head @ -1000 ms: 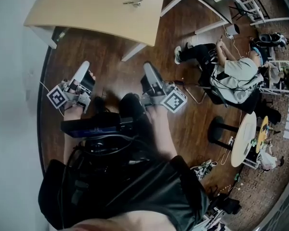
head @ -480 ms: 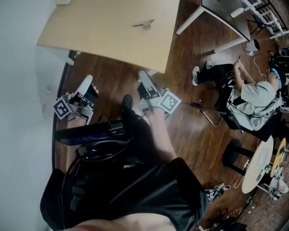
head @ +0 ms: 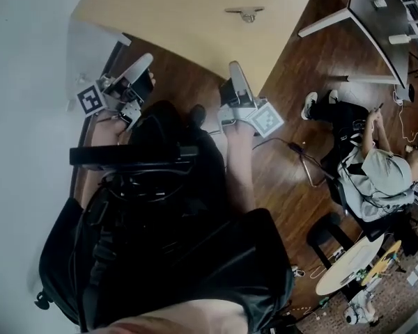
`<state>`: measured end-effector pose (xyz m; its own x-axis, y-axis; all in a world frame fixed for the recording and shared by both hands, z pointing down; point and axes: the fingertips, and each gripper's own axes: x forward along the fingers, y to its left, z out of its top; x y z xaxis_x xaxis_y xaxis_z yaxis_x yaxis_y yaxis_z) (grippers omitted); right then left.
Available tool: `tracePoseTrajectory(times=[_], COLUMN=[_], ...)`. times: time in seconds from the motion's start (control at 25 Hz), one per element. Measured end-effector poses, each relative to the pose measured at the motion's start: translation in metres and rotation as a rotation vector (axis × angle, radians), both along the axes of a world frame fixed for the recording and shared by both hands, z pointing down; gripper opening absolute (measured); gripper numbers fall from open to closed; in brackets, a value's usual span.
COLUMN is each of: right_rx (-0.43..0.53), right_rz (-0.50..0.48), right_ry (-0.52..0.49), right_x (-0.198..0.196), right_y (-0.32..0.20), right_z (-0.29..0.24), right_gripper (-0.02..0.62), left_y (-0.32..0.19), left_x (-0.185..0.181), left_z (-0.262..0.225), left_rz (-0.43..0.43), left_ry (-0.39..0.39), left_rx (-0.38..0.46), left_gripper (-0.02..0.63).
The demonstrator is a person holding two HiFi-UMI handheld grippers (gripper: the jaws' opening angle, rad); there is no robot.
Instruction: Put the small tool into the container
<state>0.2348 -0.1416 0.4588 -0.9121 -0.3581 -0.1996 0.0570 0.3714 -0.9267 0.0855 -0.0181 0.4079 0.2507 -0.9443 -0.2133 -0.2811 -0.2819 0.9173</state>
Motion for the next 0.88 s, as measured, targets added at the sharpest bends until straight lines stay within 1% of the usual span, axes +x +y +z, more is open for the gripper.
tracePoseTrajectory(times=[0.12,0.32,0.44,0.52,0.6,0.76,0.88], right_rx=[-0.032,-0.037,-0.022,-0.036,-0.039,-0.019,0.007], right_rz=[0.034,0.094,0.136,0.175,0.206,0.259,0.299], right_ry=[0.005,0.022,0.052,0.067,0.083,0.171,0.251], right_x=[0.007,-0.031,-0.031,-0.028,-0.038,-0.082,-0.091], right_y=[-0.015,-0.066,-0.066,-0.062,-0.064,-0.091,-0.096], right_z=[0.008,-0.004,0.008,0.017,0.018,0.018,0.025], right_gripper=[0.048,0.048,0.048,0.048,0.048,0.048,0.048], left_y=[-0.016,-0.074,-0.075,-0.074,-0.085,-0.126,-0.137], left_x=[-0.003,-0.055,-0.063,-0.07,-0.088,-0.141,-0.157], left_z=[-0.001,-0.016,0.001,0.008,0.006,0.003,0.017], left_rz=[0.007,0.06,0.091,0.102,0.116,0.179,0.223], left_ry=[0.015,0.037,0.066,0.085,0.091,0.123,0.153], left_rx=[-0.003,0.006,0.015,0.021,0.036,0.054,0.046], left_gripper=[0.005,0.005,0.005,0.005,0.005,0.005,0.005])
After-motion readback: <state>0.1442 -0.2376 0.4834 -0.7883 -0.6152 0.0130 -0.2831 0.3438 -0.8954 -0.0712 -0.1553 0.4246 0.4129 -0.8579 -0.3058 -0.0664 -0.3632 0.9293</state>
